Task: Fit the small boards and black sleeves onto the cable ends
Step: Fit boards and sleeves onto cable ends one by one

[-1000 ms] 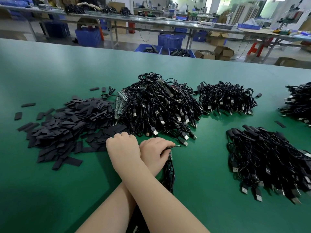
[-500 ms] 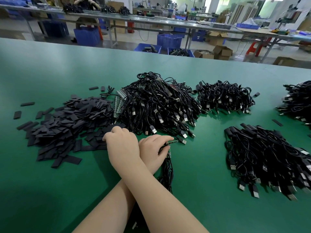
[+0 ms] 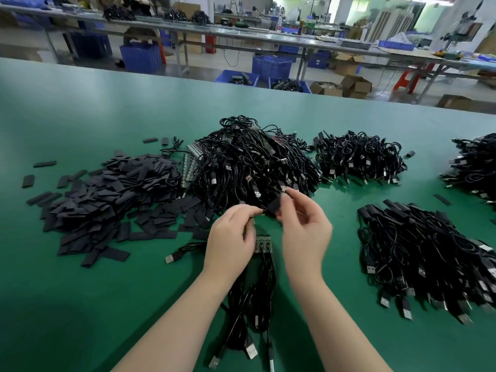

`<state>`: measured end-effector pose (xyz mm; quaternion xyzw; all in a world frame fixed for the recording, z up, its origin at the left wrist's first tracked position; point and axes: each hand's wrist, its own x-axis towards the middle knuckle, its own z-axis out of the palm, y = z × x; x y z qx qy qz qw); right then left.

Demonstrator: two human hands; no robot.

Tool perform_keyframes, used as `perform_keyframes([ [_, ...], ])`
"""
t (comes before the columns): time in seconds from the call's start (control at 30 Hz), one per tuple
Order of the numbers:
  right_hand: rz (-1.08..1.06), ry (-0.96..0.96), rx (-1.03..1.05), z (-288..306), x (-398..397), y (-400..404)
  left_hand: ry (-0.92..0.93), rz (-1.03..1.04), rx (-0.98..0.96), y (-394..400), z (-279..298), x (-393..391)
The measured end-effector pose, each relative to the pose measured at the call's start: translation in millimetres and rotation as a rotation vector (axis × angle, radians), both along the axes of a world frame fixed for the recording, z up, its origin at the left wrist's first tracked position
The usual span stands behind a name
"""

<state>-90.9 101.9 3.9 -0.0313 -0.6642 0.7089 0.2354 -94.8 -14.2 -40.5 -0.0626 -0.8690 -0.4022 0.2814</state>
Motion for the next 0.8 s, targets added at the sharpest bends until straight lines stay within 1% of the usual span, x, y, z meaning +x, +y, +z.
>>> perform_keyframes([
  [0.1, -0.050, -0.126, -0.032, -23, 0, 22, -0.034, -0.022, 0.062, 2, 3, 2],
  [0.27, 0.052, -0.228, -0.092, -39, -2, 33, -0.003, -0.030, 0.030, 1, 1, 4],
  [0.47, 0.185, -0.214, 0.028, -42, -2, 33, 0.033, -0.060, -0.016, 0, 2, 4],
  [0.57, 0.193, -0.203, 0.036, -42, -3, 33, 0.023, -0.083, 0.001, 0, 3, 3],
  [0.67, 0.216, -0.208, 0.011, -42, -3, 35, -0.028, -0.106, 0.021, 0, 1, 3],
  [0.8, 0.236, -0.212, -0.013, -44, -4, 36, -0.047, -0.091, -0.004, 0, 0, 1],
])
